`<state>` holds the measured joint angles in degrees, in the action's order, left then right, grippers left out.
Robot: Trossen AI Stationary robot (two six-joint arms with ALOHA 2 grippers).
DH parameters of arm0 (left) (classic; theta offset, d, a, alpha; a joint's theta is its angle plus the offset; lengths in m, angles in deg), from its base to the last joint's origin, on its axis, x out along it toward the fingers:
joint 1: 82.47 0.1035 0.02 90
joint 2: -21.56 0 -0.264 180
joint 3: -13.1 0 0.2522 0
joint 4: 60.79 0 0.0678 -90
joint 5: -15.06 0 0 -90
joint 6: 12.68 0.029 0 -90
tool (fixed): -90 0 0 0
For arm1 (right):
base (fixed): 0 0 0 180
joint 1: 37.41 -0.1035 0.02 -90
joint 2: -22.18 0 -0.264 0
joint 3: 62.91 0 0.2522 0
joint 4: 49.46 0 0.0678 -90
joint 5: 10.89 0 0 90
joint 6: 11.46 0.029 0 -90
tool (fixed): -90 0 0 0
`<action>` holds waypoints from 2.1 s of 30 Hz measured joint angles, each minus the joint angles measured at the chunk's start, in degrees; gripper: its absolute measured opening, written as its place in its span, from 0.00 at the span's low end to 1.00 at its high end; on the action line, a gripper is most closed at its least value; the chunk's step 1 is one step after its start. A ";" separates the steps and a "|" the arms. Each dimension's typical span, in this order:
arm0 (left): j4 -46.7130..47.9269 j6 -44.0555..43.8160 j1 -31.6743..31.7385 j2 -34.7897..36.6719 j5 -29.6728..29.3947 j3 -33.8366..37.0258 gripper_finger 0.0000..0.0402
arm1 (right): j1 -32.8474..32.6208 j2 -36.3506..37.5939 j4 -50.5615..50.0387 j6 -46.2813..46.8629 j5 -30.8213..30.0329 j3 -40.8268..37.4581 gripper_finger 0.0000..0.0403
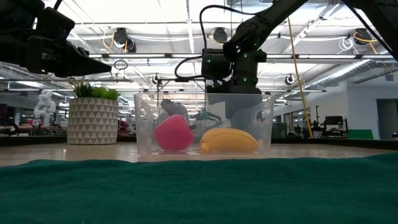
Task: Pick and placing Produce into tupperware
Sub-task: Put the black berry into transparent bin
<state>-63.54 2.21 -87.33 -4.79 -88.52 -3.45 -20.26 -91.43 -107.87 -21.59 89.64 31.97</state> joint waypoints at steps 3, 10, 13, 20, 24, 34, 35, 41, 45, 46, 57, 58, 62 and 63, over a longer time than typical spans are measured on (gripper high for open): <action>0.06 -0.01 0.00 0.00 -0.02 0.00 0.06 | 0.00 -0.33 0.50 -0.91 -0.02 0.00 0.88; 0.06 0.04 0.01 -0.01 -0.02 0.00 0.06 | 0.00 -0.36 0.67 -2.73 0.02 0.00 0.75; 0.06 0.00 0.00 0.00 -0.02 0.00 0.06 | 0.00 -0.36 1.13 -3.20 0.02 0.00 0.64; 0.04 -0.12 0.01 0.00 -0.02 0.00 0.06 | 0.09 -0.18 1.82 -3.99 0.06 0.02 0.48; 0.04 -0.15 0.02 -0.02 -0.02 0.00 0.06 | 0.09 0.75 2.08 -4.03 0.00 0.02 0.52; -0.03 -0.13 0.02 0.00 -0.02 0.00 0.06 | 0.11 6.53 3.55 -3.75 -0.07 0.02 0.52; -0.05 -0.13 0.01 0.00 -0.02 0.00 0.06 | 0.11 6.89 3.59 -3.48 -0.07 0.02 0.51; -0.07 -0.12 0.01 -0.01 -0.02 0.00 0.06 | 0.11 7.51 3.31 -2.56 0.11 0.02 0.52; -0.07 -0.11 0.00 0.00 -0.02 0.00 0.06 | 0.11 7.51 2.91 -2.61 1.15 0.02 0.53; -0.07 -0.11 0.00 -0.02 -0.02 0.00 0.06 | 0.11 7.51 2.70 -2.56 1.95 0.26 0.52; -0.05 -0.04 0.00 0.00 -0.03 0.00 0.06 | -1.81 7.99 -3.05 -3.92 3.63 10.21 0.51; -0.05 -0.04 0.01 0.00 -0.03 0.00 0.06 | -1.95 8.35 -3.47 -4.37 4.35 10.62 0.51; -0.03 -0.37 0.02 -0.02 -0.02 0.00 0.06 | -1.90 11.29 -2.97 -4.93 8.86 11.04 0.51; 0.00 -0.43 0.02 0.00 -0.04 0.00 0.06 | -1.77 12.03 -2.64 -4.48 9.67 11.04 0.51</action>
<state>-63.54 1.78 -87.31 -4.79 -88.57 -3.45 -22.03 -79.41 -110.51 -26.07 99.31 43.01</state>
